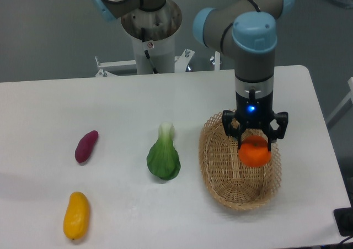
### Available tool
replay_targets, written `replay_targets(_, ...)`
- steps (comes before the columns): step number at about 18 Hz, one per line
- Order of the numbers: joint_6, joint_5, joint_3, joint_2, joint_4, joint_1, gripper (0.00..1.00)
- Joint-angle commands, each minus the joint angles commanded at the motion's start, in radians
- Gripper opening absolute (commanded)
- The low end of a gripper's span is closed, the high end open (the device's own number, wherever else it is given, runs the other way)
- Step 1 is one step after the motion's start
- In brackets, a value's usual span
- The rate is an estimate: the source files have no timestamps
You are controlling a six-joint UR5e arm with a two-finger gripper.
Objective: Pick up the orange from the basket
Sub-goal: 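Lift the gripped orange up out of the basket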
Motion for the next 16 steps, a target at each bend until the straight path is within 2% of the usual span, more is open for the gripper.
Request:
replay_targets(2, 0.063, -0.002, 0.009, 0.014, -0.072, 0.003, 0.65)
replay_targets(3, 0.081, 0.0, 0.012, 0.025, -0.091, 0.006, 0.65)
replay_targets(16, 0.078, 0.006, 0.014, 0.022, -0.082, 0.005, 0.65)
